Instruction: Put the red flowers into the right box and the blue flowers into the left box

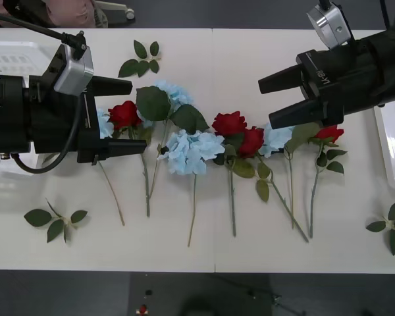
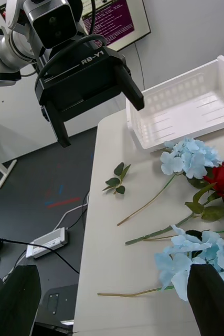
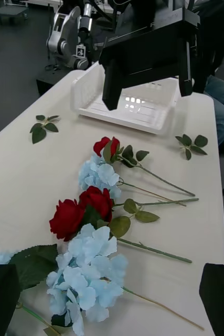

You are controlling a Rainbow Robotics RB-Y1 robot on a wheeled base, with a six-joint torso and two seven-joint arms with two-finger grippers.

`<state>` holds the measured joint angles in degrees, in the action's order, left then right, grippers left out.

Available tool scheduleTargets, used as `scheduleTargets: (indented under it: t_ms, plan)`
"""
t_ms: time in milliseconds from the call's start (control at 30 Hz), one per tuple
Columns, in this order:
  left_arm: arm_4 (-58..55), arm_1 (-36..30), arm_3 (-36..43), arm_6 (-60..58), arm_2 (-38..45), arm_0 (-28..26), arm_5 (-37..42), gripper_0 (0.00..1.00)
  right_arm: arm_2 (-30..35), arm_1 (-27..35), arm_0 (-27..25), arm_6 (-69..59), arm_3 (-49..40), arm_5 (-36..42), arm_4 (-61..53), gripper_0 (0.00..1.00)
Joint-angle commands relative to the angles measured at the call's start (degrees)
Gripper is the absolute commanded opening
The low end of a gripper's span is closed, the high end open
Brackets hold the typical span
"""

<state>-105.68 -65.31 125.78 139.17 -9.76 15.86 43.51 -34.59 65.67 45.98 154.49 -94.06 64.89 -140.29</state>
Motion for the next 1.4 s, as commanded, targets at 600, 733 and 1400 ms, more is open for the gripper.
scheduleTargets:
  t_ms: [600,733,1400]
  plan:
    - [-0.8,0.8,1.3,-2.4,0.5,0.9,-0.5,1.0,0.7,0.2,1.4,0.5,-0.4,0.1,-0.1,1.0]
    - [-0.8,0.8,1.3,-2.4,0.5,0.9,-0.5,1.0,0.7,0.2,1.4,0.5,-0.4,0.1,-0.1,1.0]
    - [-0.8,0.8,1.3,-2.4,0.5,0.9,-0.5,1.0,0.7,0.2,1.4,0.5,-0.4,0.1,-0.1,1.0]
